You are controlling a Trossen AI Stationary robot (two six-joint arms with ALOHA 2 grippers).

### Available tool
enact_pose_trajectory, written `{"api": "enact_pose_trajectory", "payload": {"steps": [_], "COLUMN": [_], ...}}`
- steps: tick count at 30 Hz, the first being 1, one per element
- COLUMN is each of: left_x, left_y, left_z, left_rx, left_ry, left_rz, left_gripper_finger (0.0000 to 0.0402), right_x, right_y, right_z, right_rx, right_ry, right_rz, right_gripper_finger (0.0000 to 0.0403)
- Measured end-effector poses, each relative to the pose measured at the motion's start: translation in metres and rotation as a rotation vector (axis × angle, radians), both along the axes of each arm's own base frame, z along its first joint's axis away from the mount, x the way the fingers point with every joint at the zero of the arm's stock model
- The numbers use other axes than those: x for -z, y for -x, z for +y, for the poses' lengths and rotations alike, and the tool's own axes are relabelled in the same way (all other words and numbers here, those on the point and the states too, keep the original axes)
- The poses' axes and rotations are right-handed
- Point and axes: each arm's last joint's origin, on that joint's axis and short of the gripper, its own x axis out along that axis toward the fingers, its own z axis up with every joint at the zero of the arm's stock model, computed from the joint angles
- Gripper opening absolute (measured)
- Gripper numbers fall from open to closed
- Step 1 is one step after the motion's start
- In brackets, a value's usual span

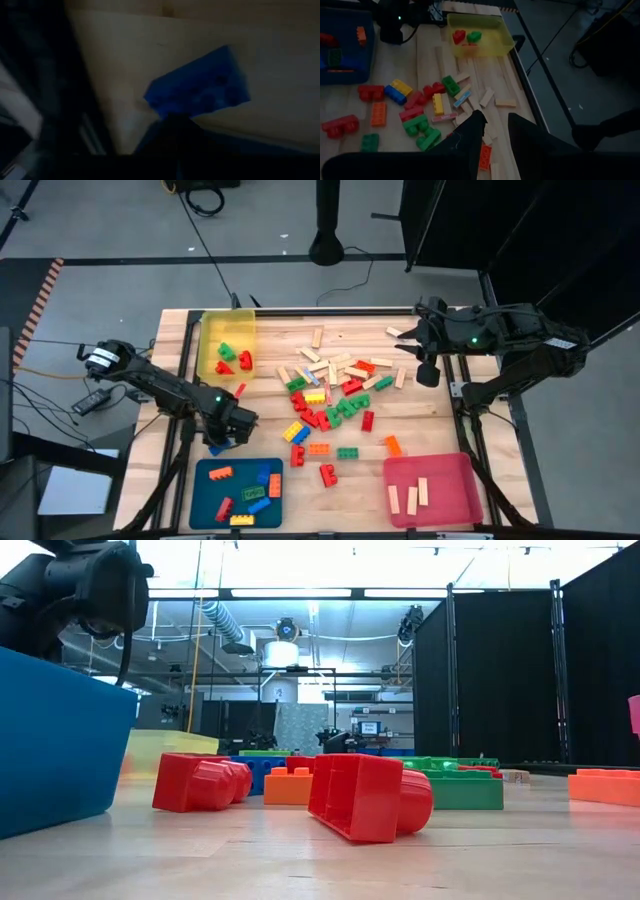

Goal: Sort blocks by size
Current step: Move blue game piece to the center

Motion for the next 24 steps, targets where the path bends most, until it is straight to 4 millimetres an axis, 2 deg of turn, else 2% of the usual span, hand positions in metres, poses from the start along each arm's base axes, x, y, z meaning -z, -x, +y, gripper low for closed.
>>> {"api": "enact_pose_trajectory", "payload": {"steps": [9, 12, 17, 20, 24], "left_x": [0.015, 0.010, 0.000, -0.029, -0.056], "left_y": [-0.014, -0.036, -0.069, -0.092, -0.103], "left_z": [0.005, 0.012, 0.036, 0.051, 0.060], "left_rx": [-0.077, -0.089, -0.165, -0.164, -0.115], "left_ry": [0.018, -0.082, -0.446, -0.579, -0.634], "left_rz": [-0.208, -0.462, -0.879, -1.224, -1.549], "left_gripper_finger": [0.0000, 0.0000, 0.0000, 0.0000, 0.0001], "right_x": [0.001, 0.001, 0.000, -0.001, -0.004], "right_y": [0.001, 0.001, 0.000, -0.001, -0.005], "right_z": [0.000, 0.000, -0.003, -0.005, -0.008], "right_rx": [0.001, -0.003, 0.006, 0.020, 0.040], "right_ry": [0.003, 0.008, 0.014, 0.013, 0.006], "right_rz": [0.019, 0.021, 0.003, -0.013, -0.051], "right_gripper_finger": [0.0109, 0.0109, 0.0109, 0.0109, 0.0109]}}
